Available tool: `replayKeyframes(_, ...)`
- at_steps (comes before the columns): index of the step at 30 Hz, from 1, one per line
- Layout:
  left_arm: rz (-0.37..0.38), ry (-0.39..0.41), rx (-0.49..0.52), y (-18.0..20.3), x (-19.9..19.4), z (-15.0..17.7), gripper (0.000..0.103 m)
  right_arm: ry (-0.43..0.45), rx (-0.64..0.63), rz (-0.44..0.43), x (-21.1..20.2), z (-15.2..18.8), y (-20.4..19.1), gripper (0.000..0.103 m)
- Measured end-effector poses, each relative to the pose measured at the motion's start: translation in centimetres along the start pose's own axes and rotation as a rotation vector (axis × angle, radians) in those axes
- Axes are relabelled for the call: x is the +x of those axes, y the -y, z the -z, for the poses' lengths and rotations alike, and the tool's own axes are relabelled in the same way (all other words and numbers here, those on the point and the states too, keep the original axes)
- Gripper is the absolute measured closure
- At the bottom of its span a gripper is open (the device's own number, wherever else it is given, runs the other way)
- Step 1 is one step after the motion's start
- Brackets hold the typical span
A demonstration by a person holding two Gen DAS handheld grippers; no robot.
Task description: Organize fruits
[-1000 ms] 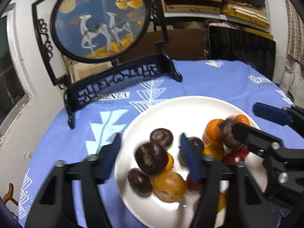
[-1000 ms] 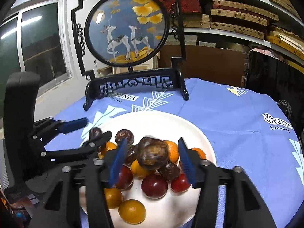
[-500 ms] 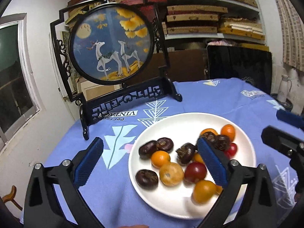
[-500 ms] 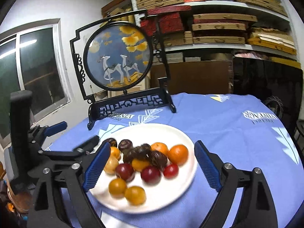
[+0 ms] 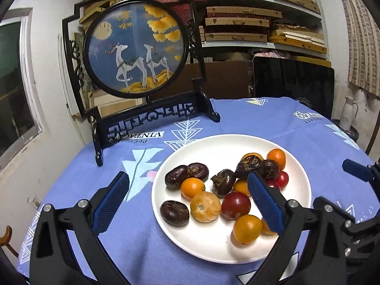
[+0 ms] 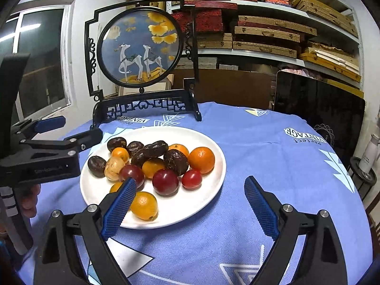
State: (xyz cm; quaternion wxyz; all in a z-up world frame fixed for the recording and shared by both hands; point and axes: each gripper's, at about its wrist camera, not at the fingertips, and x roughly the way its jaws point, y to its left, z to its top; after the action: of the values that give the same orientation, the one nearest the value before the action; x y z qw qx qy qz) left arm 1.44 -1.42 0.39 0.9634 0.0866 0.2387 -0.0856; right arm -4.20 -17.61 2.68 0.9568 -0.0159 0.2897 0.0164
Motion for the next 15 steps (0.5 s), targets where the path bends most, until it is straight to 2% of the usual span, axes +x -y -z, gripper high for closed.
replayKeyframes(15, 0.03, -0.022, -0.047, -0.48, 0.28, 0.46, 0.005, -0.015, -0.008, -0.001, 0.33, 0.3, -0.04, 0.01)
